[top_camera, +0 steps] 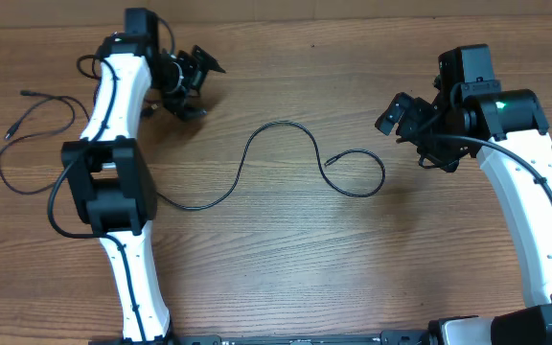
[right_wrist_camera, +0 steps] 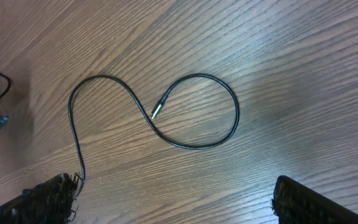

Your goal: Untangle cables

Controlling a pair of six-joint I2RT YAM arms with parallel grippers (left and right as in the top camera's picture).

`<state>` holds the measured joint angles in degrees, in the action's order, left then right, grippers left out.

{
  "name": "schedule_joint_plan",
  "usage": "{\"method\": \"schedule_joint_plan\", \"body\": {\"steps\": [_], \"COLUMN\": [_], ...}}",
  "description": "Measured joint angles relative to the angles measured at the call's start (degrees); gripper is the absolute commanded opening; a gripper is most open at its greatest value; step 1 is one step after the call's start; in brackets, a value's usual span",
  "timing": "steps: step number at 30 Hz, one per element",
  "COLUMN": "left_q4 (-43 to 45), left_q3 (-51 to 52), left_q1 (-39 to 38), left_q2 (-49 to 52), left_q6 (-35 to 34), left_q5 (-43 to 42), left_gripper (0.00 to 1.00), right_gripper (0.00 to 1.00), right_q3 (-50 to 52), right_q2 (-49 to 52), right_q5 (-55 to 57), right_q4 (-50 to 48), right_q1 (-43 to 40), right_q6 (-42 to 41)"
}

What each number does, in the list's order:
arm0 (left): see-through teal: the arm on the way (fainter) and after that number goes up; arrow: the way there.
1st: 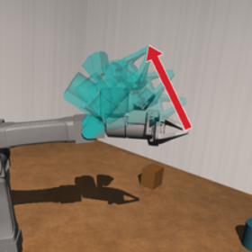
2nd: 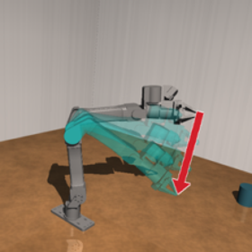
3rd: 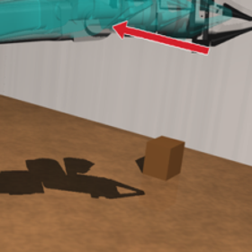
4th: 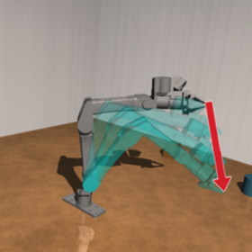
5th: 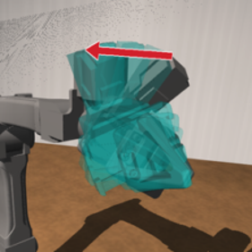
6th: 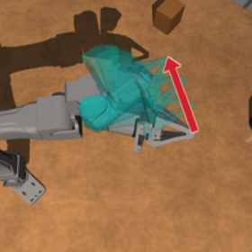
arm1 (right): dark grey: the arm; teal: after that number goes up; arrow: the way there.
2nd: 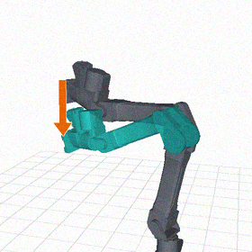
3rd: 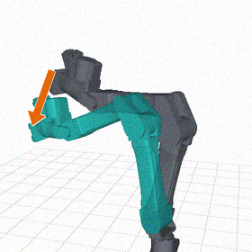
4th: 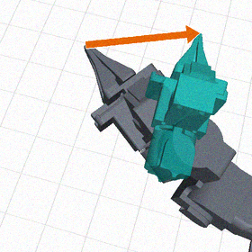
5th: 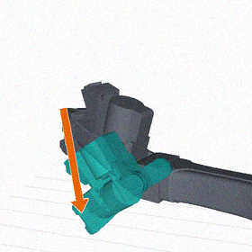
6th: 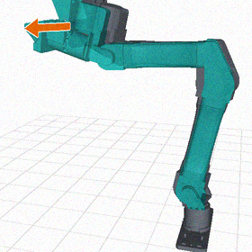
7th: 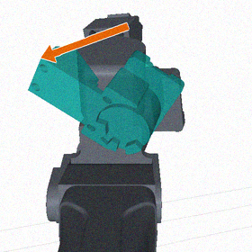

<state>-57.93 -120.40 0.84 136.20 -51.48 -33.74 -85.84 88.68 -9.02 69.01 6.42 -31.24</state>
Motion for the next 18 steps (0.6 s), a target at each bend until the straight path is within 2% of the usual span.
{"method": "schedule_joint_plan", "body": {"steps": [6, 11, 18], "left_q4": [-3.17, -12.31, -20.94], "left_q3": [0.00, -0.02, 0.02], "left_q1": [-8.09, -14.43, -15.80], "left_q2": [0.00, -0.04, -5.53], "left_q6": [2.99, 5.22, 5.64], "left_q5": [6.14, 19.56, 32.52], "left_gripper": [1.00, 0.97, 0.98], "right_gripper": [1.00, 1.00, 1.00], "right_q3": [0.00, 0.00, 0.00], "right_q2": [0.00, 0.00, 0.00], "right_q5": [0.00, -0.02, 0.00], "right_q4": [0.00, 0.00, 0.00], "right_q1": [0.00, 0.00, 0.00], "right_q6": [0.00, 0.00, -0.02]}}
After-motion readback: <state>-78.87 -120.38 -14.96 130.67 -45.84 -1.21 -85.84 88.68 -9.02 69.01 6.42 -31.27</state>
